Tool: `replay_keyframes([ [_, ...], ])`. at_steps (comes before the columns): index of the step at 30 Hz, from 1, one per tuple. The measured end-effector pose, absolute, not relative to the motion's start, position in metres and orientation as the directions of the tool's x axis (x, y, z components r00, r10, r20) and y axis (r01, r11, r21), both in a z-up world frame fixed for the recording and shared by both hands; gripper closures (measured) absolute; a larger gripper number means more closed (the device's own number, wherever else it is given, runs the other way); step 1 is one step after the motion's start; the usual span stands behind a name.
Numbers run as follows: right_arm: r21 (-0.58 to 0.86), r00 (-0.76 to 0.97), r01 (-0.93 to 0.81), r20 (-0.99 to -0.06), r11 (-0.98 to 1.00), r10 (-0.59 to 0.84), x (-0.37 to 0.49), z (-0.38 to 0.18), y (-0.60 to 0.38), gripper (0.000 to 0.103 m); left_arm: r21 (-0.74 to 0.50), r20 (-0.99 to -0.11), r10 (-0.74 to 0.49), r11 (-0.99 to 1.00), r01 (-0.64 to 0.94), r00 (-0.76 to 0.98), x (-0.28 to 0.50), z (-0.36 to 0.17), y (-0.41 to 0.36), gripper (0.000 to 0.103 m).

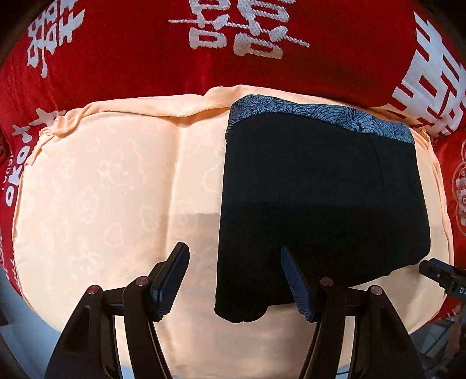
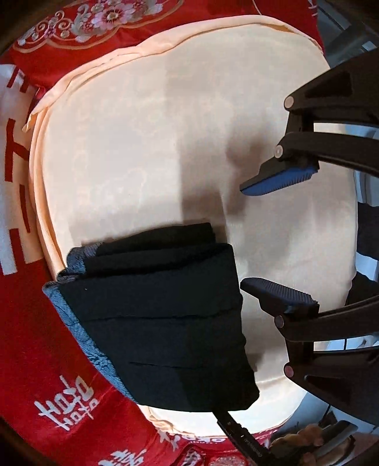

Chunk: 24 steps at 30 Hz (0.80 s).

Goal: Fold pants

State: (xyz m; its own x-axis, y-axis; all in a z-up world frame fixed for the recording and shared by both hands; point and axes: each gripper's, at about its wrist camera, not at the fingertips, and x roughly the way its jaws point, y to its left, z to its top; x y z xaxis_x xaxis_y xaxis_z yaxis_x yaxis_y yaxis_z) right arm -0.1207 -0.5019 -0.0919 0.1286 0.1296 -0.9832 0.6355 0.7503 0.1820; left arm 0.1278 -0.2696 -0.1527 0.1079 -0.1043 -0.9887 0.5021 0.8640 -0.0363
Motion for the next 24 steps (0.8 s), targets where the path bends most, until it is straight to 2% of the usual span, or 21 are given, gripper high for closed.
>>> replay_keyframes([
  [6, 0.180, 0.142, 0.641, -0.983, 0.746, 0.115, -0.115, -0.085, -0.506, 0.039, -0.025, -0.988, -0.097, 0.869, 0.494, 0.121, 0.135, -0.151, -0.267, 0.036],
  [10, 0.182, 0.151, 0.639, -0.982, 0.747, 0.110, -0.108, -0.082, -0.508, 0.034, -0.023, -0.988, -0.096, 0.870, 0.492, 0.124, 0.143, -0.152, -0.267, 0.036],
  [17, 0.186, 0.154, 0.639, -0.982, 0.746, 0.112, -0.104, -0.084, -0.511, 0.034, -0.019, -0.987, -0.094, 0.869, 0.494, 0.128, 0.148, -0.153, -0.266, 0.036],
  [18, 0.187, 0.154, 0.641, -0.981, 0.745, 0.113, -0.103, -0.085, -0.512, 0.034, -0.026, -0.987, -0.100, 0.868, 0.497, 0.122, 0.148, -0.154, -0.267, 0.035],
  [19, 0.189, 0.156, 0.641, -0.981, 0.744, 0.116, -0.103, -0.086, -0.512, 0.033, -0.034, -0.987, -0.106, 0.867, 0.498, 0.118, 0.149, -0.154, -0.267, 0.022],
  [20, 0.194, 0.159, 0.641, -0.980, 0.743, 0.119, -0.103, -0.086, -0.512, 0.032, -0.038, -0.986, -0.112, 0.869, 0.494, 0.121, 0.149, -0.154, -0.267, 0.015],
  [24, 0.210, 0.174, 0.636, -0.977, 0.743, 0.127, -0.103, -0.087, -0.514, 0.028, -0.062, -0.983, -0.139, 0.867, 0.494, 0.119, 0.151, -0.154, -0.268, 0.012],
])
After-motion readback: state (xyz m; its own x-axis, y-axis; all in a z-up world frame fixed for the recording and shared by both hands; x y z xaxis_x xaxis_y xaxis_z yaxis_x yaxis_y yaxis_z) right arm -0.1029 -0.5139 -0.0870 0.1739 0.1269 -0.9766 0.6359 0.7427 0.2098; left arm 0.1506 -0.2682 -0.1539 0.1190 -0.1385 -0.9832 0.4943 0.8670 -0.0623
